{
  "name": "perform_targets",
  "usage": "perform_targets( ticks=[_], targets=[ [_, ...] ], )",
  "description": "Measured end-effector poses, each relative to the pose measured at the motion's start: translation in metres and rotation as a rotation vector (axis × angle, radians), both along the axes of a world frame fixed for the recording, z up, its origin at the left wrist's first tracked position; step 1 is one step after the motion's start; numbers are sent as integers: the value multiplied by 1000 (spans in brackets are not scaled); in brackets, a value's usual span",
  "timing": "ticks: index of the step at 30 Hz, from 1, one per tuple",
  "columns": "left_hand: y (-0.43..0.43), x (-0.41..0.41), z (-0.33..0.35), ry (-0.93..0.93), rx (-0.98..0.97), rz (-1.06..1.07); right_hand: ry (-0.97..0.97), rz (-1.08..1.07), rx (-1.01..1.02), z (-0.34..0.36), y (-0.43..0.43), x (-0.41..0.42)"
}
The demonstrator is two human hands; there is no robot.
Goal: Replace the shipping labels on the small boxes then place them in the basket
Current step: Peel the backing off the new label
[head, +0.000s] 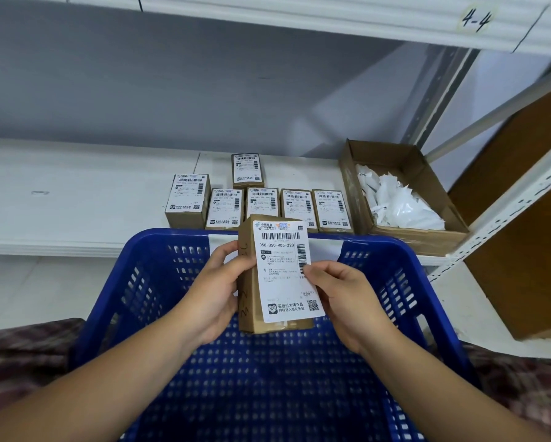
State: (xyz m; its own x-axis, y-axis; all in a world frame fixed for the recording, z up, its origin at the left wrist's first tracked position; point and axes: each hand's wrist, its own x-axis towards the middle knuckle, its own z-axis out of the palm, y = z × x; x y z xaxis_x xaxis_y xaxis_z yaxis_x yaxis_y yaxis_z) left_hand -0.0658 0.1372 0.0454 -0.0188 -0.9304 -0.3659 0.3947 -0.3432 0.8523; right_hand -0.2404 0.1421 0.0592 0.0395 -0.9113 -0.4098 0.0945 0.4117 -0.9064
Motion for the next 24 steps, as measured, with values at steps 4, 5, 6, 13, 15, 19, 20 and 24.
perform_targets(
  ticks=[4, 5, 6, 13, 15, 19, 20, 24],
  targets=[
    [0, -1, 0, -3, 3, -4, -9, -8, -3, 0, 1, 0],
    [0, 0, -1, -3, 6, -6, -10, -10, -4, 0, 1, 0],
    [0, 0, -1, -2, 8, -6, -9, -11, -5, 0, 1, 0],
    [0, 0, -1, -8, 14, -12, 2, -10, -7, 0, 0, 0],
    [0, 0, -1, -7, 18, -16, 6, -8, -3, -1, 0, 0],
    [1, 1, -1, -14, 10, -18, 3, -13, 3, -2, 1, 0],
    [1, 1, -1, -12, 10, -18, -1, -14, 4, -2, 1, -1],
    [0, 0, -2, -17, 12, -23, -6, -15, 1, -3, 1, -1]
  ],
)
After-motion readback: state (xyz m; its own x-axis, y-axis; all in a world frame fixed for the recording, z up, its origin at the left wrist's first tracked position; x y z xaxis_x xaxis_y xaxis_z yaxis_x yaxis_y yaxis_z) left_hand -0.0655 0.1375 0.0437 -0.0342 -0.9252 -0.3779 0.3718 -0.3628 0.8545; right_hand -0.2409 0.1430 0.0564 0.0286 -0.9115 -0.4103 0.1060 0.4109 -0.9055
